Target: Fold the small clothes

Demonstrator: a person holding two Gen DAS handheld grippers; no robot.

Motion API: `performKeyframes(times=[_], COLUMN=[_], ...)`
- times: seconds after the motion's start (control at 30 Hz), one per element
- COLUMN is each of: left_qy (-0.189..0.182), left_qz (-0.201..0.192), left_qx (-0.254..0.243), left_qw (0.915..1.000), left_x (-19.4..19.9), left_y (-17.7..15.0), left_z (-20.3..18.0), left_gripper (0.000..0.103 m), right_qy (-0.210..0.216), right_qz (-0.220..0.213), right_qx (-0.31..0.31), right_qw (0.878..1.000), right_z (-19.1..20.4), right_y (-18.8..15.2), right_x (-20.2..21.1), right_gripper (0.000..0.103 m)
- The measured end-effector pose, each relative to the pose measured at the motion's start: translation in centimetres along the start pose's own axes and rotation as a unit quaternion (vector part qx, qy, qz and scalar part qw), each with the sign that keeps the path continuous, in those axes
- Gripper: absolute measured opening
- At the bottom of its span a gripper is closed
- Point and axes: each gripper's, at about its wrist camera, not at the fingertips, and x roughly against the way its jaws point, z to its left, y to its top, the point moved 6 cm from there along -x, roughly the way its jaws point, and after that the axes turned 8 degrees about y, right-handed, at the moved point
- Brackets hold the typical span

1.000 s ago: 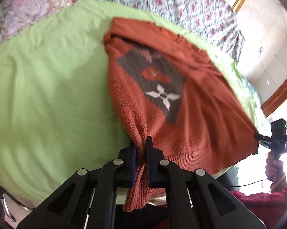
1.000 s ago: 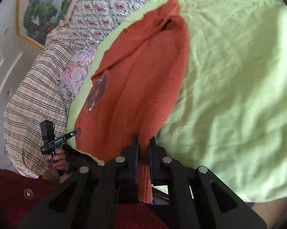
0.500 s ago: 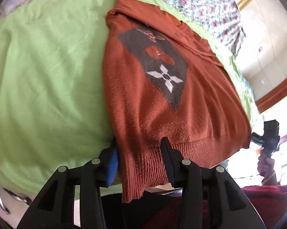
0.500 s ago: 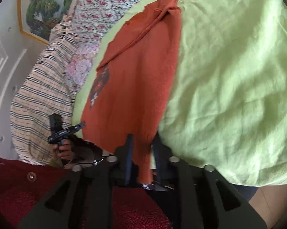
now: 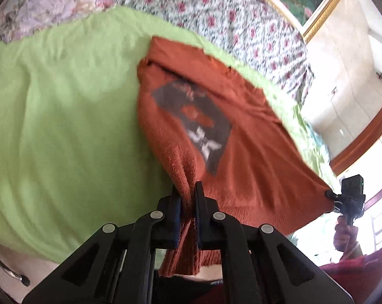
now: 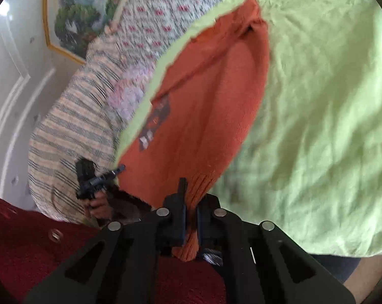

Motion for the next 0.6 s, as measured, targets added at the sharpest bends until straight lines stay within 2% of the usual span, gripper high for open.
performKeyframes(times=[0.1,0.27,0.43,0.6], left_qy=[-0.003,-0.017,-0.004,0.012], left_qz=[-0.030,-0.080,-0.109,-0.120], left_qx=[0.012,0.017,0.017,0.034], left_qw=[0.9995,0.9965,0.9939,0.9921], left_x=[0.8,1.1,-1.4,-6.0], left_y=[2.8,8.1,14.1,21.0], left_z=[-0.7,-1.8,-3.2,-3.7], left_gripper=[0.007,0.007,0.007,0.007], right_qy=[0.025,0.015,-0.010,-0.045], right_qz=[-0.035,-0.071,-0.094,-0.099], right_qx=[0.007,0.028,0.052,0.071], right_qw=[0.999,0.997,0.994,0.992], right_z=[1.4,2.3,2.1,0.5], right_y=[2.1,6.6,13.4,21.2], right_x=[0.9,1.7,0.8,-1.9], right_gripper=[0.007,0.007,0.007,0.007])
